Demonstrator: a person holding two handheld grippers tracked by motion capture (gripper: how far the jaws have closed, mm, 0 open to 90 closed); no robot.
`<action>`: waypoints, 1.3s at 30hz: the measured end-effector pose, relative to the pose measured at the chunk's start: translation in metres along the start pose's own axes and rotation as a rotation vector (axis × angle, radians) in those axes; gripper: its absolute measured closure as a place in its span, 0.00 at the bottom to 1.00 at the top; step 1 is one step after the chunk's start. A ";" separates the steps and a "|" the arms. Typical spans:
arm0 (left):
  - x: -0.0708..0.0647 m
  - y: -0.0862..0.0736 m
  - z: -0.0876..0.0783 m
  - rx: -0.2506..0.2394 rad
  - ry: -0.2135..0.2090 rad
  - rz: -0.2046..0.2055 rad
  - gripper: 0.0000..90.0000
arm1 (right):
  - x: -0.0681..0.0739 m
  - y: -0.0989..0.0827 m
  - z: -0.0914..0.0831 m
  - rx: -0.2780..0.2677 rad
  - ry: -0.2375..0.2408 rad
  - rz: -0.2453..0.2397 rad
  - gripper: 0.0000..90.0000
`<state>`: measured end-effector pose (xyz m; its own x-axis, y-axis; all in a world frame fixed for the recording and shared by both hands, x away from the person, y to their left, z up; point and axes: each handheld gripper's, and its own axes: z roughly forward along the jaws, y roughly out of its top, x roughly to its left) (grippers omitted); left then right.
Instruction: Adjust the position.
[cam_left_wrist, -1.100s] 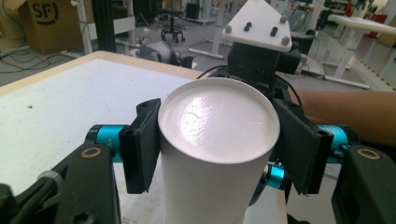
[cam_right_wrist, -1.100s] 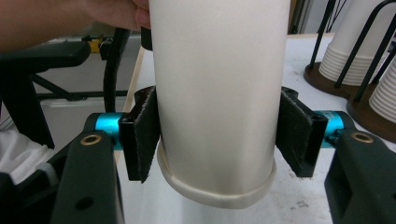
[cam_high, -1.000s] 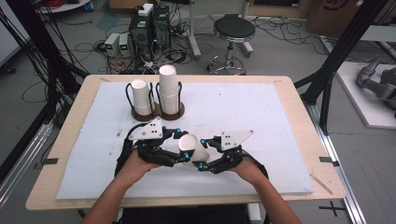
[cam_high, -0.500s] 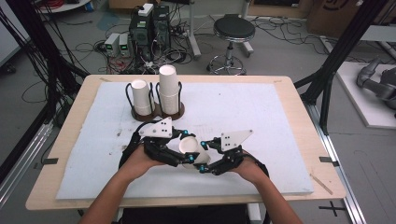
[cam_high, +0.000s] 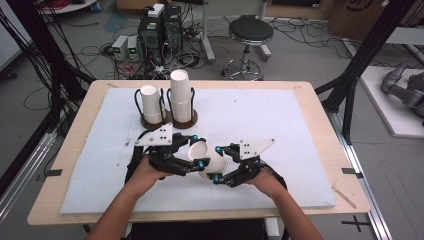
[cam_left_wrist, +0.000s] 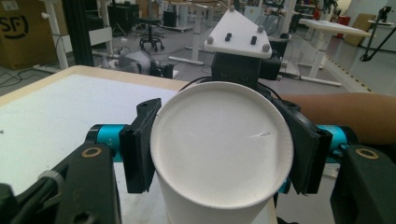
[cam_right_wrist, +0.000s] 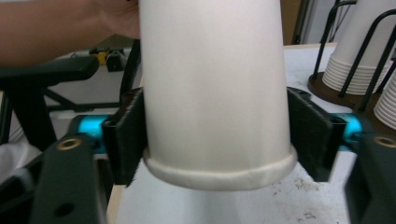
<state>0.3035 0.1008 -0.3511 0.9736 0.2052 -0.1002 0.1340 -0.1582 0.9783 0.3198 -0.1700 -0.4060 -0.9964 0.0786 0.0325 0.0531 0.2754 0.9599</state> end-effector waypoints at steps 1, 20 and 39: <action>0.000 -0.002 0.000 0.007 0.001 -0.005 0.41 | 0.000 0.000 -0.001 0.015 0.001 -0.006 0.37; 0.001 -0.010 -0.001 0.139 -0.004 0.022 0.40 | 0.001 -0.001 0.001 0.150 0.003 -0.066 0.45; 0.006 -0.017 -0.012 -0.048 -0.050 -0.034 0.41 | -0.002 0.001 -0.006 0.002 0.019 -0.004 0.39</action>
<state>0.3054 0.1160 -0.3660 0.9768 0.1608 -0.1415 0.1595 -0.1050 0.9816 0.3210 -0.1756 -0.4039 -0.9976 0.0596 0.0344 0.0496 0.2772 0.9595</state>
